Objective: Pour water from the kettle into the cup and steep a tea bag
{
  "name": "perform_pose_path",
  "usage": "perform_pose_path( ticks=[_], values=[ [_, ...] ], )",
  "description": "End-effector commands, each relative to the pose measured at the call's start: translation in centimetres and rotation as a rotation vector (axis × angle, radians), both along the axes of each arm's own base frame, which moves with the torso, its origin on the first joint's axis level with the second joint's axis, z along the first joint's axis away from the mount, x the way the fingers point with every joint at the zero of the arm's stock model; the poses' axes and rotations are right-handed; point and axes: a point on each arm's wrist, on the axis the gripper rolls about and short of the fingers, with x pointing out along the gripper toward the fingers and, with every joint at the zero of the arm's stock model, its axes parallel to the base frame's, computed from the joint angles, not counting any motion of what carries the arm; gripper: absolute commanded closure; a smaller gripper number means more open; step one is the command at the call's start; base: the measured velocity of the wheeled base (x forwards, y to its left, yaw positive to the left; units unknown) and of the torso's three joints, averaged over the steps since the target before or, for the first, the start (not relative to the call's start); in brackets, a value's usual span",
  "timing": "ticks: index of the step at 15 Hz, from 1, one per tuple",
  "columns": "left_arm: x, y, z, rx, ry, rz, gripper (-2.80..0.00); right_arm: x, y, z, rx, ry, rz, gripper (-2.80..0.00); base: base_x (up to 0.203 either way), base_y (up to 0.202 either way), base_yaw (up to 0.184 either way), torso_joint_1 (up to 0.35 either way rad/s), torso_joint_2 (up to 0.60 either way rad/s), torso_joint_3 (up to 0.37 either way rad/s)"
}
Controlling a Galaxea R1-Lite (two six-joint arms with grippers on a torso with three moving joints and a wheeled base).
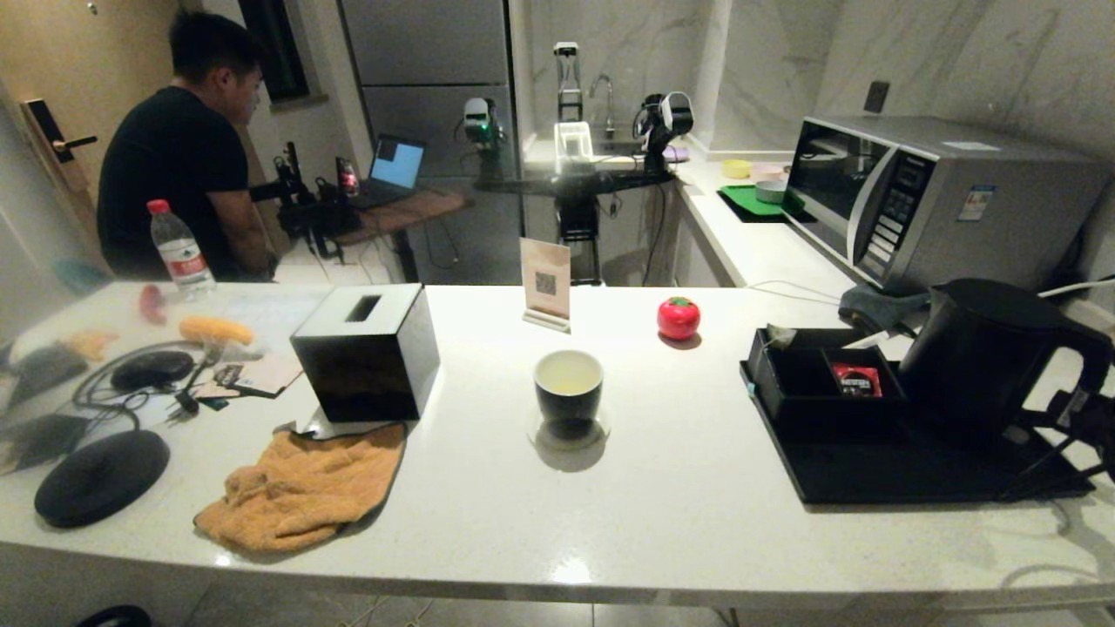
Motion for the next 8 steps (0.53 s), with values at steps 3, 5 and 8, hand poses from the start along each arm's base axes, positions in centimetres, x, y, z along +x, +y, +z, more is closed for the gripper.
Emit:
perform_pose_path(
  ticks=[3,5,8],
  values=[
    [0.0,0.0,0.0,0.0,0.0,0.0,0.0,-2.6,1.0,0.8,-0.003,-0.002,-0.003,-2.8,0.0,0.0,0.0,0.0,0.0,0.0],
    [0.0,0.0,0.0,0.0,0.0,0.0,0.0,-3.7,1.5,0.9,-0.013,0.012,0.003,0.0,0.0,0.0,0.0,0.0,0.0,0.0],
    [0.0,0.0,0.0,0.0,0.0,0.0,0.0,-5.0,2.0,1.1,-0.016,0.021,0.005,0.0,0.0,0.0,0.0,0.0,0.0,0.0]
  ],
)
